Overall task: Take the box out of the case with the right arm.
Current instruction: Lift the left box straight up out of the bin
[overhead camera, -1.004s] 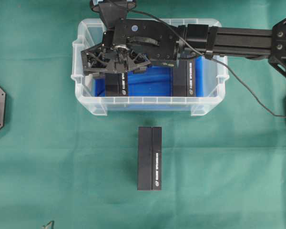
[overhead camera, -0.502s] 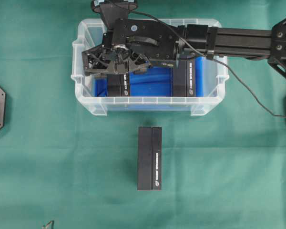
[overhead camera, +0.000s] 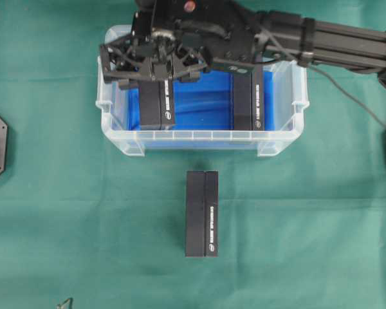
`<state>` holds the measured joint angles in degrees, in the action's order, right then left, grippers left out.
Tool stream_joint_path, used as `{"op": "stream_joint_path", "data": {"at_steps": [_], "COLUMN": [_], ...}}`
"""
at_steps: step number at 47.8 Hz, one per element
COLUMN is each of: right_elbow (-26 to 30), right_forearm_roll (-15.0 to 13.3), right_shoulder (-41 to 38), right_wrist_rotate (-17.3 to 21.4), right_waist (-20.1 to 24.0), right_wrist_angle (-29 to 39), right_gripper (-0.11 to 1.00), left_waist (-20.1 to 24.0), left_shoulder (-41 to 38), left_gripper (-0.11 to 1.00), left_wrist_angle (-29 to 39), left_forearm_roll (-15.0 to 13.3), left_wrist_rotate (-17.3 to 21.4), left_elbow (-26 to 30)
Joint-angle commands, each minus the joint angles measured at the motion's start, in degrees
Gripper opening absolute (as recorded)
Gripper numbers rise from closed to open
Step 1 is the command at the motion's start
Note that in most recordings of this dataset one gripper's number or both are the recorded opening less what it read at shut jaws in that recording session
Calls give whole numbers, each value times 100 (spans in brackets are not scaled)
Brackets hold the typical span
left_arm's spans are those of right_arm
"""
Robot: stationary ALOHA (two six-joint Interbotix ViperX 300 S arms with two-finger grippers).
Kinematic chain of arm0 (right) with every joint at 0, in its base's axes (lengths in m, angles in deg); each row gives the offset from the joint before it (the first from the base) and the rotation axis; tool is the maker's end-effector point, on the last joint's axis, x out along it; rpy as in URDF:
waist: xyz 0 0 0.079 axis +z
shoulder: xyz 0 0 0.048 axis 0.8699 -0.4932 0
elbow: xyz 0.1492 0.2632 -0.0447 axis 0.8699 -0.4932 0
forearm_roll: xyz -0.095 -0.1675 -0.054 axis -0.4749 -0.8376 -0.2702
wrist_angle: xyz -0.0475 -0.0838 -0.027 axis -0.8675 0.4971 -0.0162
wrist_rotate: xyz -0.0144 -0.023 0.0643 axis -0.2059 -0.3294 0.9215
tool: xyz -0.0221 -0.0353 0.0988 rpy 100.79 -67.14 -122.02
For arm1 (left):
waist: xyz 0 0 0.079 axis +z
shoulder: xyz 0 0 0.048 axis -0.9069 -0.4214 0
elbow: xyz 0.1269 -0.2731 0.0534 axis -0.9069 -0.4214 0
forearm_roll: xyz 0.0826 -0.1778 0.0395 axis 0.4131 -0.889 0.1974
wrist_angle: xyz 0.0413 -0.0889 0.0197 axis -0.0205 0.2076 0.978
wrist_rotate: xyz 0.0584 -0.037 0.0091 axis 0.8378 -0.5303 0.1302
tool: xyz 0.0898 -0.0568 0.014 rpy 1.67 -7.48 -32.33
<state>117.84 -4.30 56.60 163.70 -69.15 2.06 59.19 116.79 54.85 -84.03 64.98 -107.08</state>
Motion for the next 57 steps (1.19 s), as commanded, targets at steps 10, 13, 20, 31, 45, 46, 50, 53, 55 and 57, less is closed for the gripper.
{"op": "stream_joint_path", "data": {"at_steps": [10,13,20,31,45,46,50,53,55,57], "right_elbow": [1310,1450,1538,1547,1538,1547,1547,1547,1547,1547], "right_forearm_roll": [-308,-316,-316,-308,-316,-308,-316,-316,-316,-316], "right_shoulder": [404,404,404,404,404,404,404,404,404,404], "right_wrist_rotate": [0,0,0,0,0,0,0,0,0,0], "right_waist": [18,9,26,26,26,26,26,26,26,26], "right_wrist_angle": [923,1020,1055,1046,1046,1046,1037,1037,1037,1037], "right_gripper": [69,69,69,69,69,69,69,69,69,69], "left_waist": [18,9,18,18,9,18,9,18,18,18], "left_shoulder": [-18,-9,-9,-18,-18,-18,-9,-18,-9,-18], "left_gripper": [0,0,0,0,0,0,0,0,0,0], "left_wrist_angle": [-26,-26,-26,-26,-26,-26,-26,-26,-26,-26], "left_forearm_roll": [9,9,18,9,18,18,9,9,9,18], "left_wrist_rotate": [-18,-18,-18,-18,-18,-9,-18,-9,-18,-18], "left_elbow": [79,79,79,79,79,79,79,70,79,79]}}
